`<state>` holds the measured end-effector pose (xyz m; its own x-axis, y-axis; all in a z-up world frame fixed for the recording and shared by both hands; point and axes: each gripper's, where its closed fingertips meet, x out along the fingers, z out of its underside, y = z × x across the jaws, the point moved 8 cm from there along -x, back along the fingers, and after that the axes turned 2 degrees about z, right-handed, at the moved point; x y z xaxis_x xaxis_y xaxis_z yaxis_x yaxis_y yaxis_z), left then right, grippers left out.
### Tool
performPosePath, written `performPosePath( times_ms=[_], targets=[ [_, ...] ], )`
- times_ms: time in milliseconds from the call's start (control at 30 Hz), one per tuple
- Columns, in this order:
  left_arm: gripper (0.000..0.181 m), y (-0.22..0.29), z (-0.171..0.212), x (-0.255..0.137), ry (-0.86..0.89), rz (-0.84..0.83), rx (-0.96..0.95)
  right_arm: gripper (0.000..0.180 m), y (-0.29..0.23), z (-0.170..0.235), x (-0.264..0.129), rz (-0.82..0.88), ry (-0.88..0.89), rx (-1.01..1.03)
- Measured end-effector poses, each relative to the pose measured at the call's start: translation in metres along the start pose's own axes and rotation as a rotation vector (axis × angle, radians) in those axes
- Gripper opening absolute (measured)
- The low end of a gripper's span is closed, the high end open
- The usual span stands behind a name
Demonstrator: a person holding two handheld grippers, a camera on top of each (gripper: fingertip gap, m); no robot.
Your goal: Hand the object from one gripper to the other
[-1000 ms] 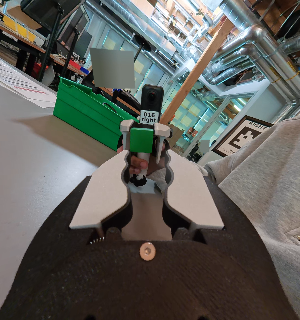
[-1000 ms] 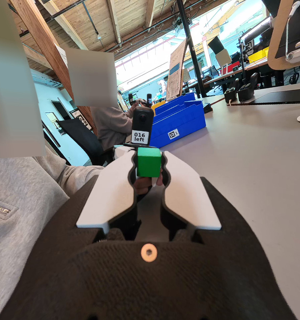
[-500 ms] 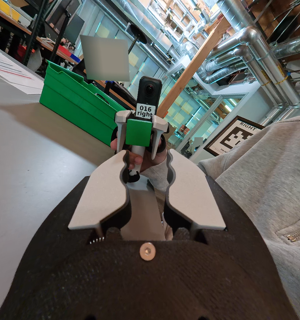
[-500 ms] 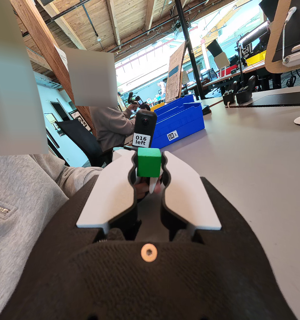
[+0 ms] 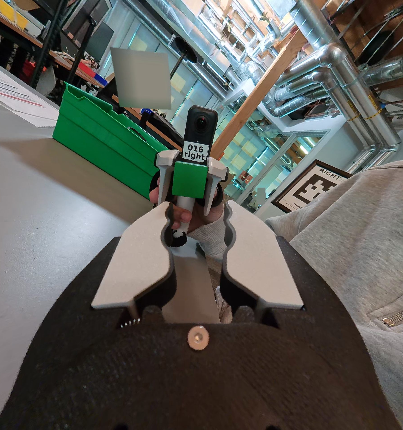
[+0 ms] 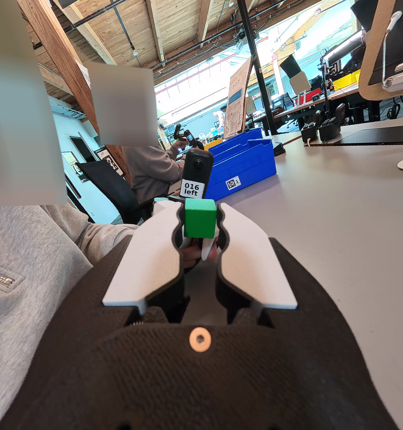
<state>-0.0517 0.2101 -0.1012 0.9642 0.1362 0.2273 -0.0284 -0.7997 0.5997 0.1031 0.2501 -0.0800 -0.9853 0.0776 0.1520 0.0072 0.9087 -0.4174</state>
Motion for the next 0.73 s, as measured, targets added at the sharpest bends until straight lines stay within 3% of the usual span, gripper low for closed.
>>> performPosePath(
  times_ms=[167, 367, 500, 733],
  targets=[
    [0.041, 0.001, 0.0, 0.001, 0.011, 0.022, -0.018, 0.027, -0.002, -0.001, 0.0, 0.01, 0.018, -0.086],
    [0.041, 0.002, 0.001, 0.003, 0.078, 0.167, -0.223, 0.027, -0.017, -0.003, 0.001, -0.067, 0.076, -0.249],
    [0.044, 0.009, 0.007, 0.012, 0.046, 0.258, -0.262, 0.027, -0.022, -0.002, 0.004, -0.119, 0.075, -0.258],
    [0.047, 0.008, 0.007, 0.012, 0.147, 0.389, -0.415, 0.027, -0.02, -0.001, 0.002, -0.125, 0.084, -0.255]
  ],
)
